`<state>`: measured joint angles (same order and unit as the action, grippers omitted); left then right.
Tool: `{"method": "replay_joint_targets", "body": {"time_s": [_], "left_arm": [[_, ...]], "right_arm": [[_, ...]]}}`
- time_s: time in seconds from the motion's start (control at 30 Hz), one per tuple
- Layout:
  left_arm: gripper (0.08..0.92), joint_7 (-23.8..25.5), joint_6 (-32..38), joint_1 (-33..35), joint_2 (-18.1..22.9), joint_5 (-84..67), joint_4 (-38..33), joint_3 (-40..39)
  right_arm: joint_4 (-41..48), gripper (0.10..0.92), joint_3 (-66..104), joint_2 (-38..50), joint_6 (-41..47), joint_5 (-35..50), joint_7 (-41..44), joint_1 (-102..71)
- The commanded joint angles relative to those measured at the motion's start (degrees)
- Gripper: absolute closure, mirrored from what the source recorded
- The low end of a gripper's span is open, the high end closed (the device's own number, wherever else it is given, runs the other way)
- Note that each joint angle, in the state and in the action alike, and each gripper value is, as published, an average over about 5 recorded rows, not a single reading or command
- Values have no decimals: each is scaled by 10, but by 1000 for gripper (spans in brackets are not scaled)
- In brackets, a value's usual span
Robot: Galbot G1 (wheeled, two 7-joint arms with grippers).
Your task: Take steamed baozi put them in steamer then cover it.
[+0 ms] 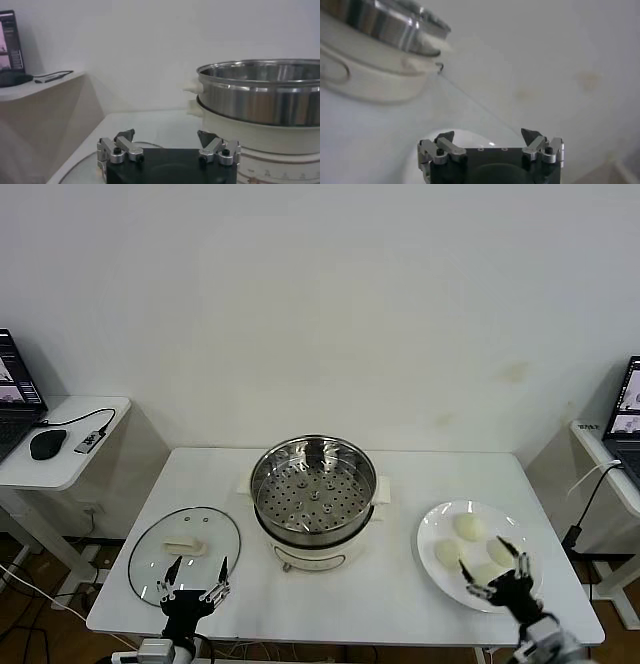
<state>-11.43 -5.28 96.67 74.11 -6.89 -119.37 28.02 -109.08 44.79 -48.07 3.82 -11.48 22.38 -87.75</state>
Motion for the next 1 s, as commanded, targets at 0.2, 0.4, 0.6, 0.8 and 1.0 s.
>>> {"method": "replay_joint_targets", "body": {"time_s": [0.2,0.4,0.6,0.8,1.0], "left_arm": [[177,3,-4,-8,0,29,0,1],[177,2,-3,-11,3,35,-3,2],[177,-2,-7,-17,6,36,0,7],[177,-2,-12,-22,5,36,4,15],[177,0,-14,-23,4,38,4,19]], "right_arm": [[137,203,-221,245,51,-92,248,311],[230,203,-475,251,26,-99,334,557],[312,203,-668,224,10,-72,394,725],[357,203,-757,189,21,-52,416,790],[392,203,-791,156,39,-41,411,801]]}}
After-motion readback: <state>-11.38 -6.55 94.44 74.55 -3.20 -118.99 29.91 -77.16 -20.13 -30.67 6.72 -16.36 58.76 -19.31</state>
